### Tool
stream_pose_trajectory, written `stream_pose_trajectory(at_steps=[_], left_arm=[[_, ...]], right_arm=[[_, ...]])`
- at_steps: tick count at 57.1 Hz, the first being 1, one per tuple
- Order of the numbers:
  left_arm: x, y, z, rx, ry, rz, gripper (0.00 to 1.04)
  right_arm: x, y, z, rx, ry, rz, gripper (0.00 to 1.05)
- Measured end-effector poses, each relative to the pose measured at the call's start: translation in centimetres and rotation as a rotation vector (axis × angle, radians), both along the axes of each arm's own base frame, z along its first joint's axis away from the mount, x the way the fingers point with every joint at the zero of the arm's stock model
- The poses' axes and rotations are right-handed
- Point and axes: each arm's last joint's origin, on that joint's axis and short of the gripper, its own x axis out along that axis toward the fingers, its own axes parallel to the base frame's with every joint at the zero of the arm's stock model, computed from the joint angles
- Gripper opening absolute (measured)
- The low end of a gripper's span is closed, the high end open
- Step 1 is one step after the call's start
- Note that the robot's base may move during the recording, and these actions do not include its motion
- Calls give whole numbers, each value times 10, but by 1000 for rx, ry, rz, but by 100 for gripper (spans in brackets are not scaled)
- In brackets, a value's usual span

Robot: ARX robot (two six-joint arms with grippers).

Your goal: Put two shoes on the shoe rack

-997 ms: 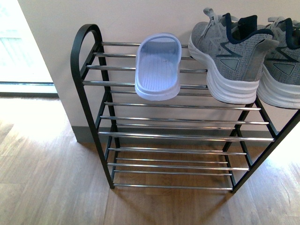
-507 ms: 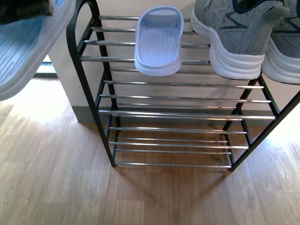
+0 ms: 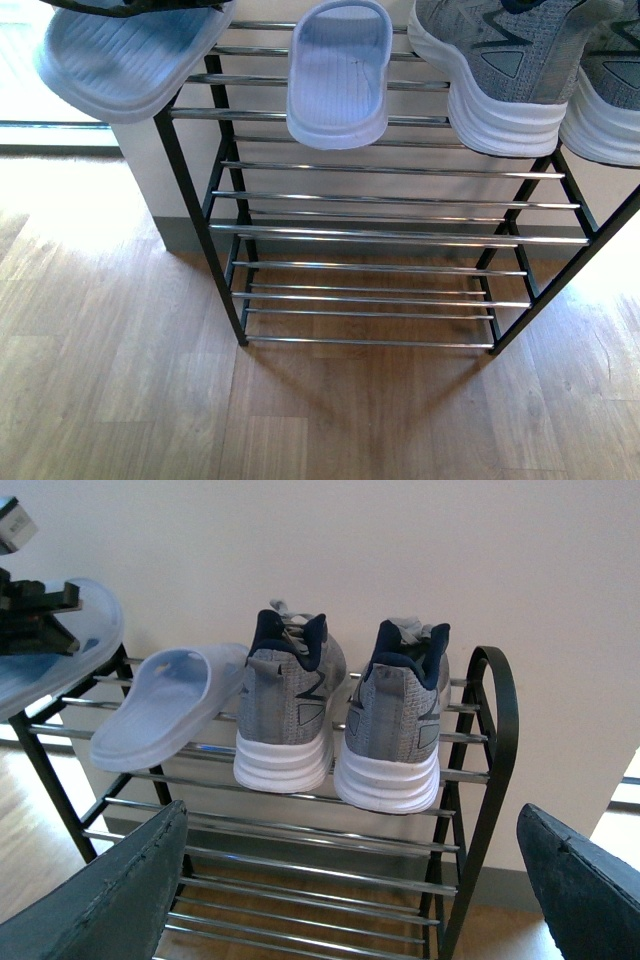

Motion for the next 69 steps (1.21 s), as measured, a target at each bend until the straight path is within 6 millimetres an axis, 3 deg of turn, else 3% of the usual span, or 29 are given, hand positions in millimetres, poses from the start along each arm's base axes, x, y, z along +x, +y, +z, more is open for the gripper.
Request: stream_pose_trajectory(at_steps=[19,41,69], left_arm=[[23,-31,-12,-11,36,-39,2],[25,-60,-22,-173,72,-38,2],[29,-61,-28,-317,77,27,2]], right_arm=[[0,0,0,0,0,0,96],[0,0,0,0,0,0,96],[0,0,0,0,0,0,96]])
